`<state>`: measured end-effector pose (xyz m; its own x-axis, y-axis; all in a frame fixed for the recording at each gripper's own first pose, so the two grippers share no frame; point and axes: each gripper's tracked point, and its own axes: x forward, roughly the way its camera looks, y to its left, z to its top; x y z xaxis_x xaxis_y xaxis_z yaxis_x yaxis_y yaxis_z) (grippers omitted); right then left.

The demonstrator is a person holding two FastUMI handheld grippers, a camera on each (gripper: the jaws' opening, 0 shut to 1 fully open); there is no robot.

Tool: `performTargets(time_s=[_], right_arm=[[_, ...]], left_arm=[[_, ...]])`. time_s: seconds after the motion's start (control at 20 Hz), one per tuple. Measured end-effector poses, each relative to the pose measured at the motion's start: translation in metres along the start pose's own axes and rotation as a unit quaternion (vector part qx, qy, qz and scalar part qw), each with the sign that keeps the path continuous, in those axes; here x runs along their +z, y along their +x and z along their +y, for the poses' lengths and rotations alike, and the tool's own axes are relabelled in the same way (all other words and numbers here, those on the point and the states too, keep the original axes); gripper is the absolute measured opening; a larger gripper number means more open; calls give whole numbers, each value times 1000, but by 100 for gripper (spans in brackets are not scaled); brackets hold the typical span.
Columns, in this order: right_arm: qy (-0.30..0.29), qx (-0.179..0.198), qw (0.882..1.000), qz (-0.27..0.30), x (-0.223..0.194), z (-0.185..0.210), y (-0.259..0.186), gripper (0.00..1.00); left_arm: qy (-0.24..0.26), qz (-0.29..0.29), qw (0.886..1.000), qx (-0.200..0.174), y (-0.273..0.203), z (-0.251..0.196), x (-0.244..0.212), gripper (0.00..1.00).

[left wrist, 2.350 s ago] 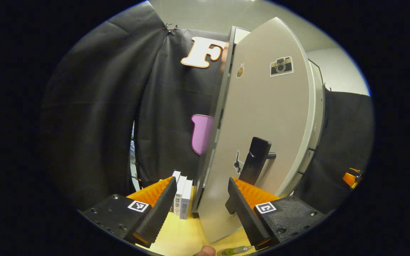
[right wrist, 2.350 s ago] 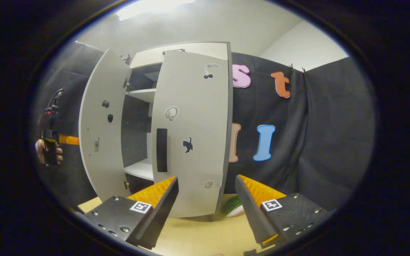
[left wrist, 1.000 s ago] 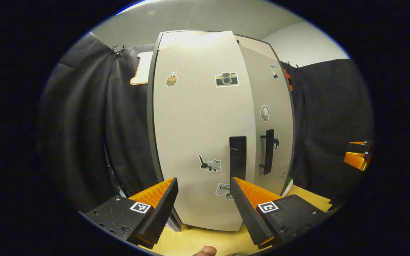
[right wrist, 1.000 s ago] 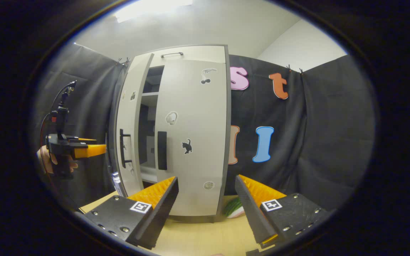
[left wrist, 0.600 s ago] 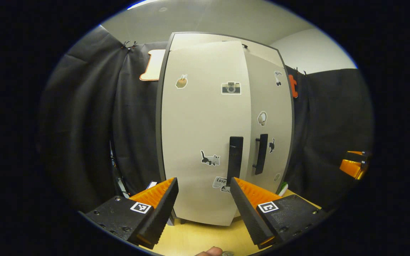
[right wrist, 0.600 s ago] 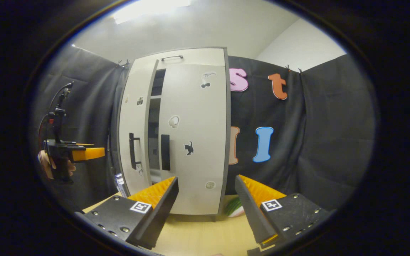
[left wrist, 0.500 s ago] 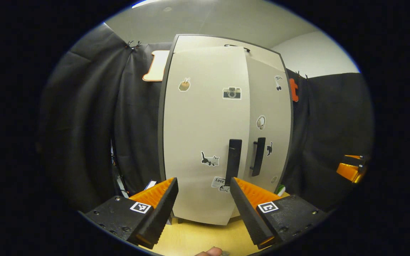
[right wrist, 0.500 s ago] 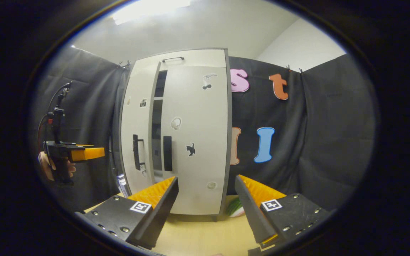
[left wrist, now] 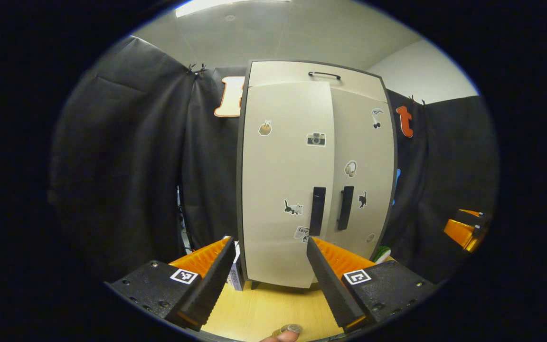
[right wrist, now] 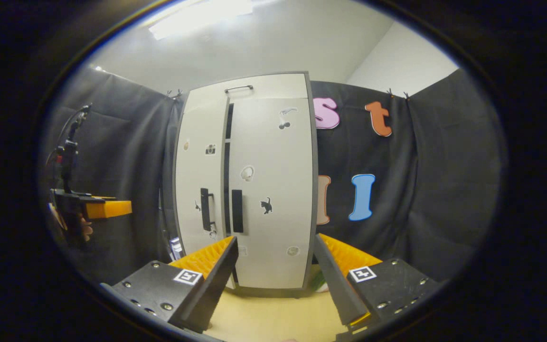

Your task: Grasp the bottle in the cabinet with the left hand and place it on the coaster, then close the right door with the right hand and the left door with the left hand.

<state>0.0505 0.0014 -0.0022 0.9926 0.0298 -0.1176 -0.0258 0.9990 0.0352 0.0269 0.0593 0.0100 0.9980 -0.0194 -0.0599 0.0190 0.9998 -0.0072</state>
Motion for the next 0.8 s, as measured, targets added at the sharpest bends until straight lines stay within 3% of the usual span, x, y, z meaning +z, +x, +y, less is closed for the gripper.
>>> performTargets(time_s=[0.05,0.2,0.35,0.4,0.5,0.75,0.8], right_arm=[[-6,0,1000,2,-2,2,1,97],[-13,-3,1000,13,-13,10,-3,97],[-2,-1,1000,14,-11,22,-4,97],[0,2,1000,11,-9,27,-4,97],[2,2,1000,6,-5,32,-3,97],[14,-6,1000,-1,-1,44,-2,97],[18,-6,1000,-3,1,47,-3,97]], left_arm=[[5,-3,1000,-2,-4,-3,4,95],[19,-1,1000,2,-13,-1,2,96],[25,4,1000,17,-20,13,7,92],[23,2,1000,16,-21,15,9,95],[14,-5,1000,5,-21,17,16,92],[5,-21,1000,-11,-14,24,22,96],[7,-22,1000,-15,-13,24,20,91]])
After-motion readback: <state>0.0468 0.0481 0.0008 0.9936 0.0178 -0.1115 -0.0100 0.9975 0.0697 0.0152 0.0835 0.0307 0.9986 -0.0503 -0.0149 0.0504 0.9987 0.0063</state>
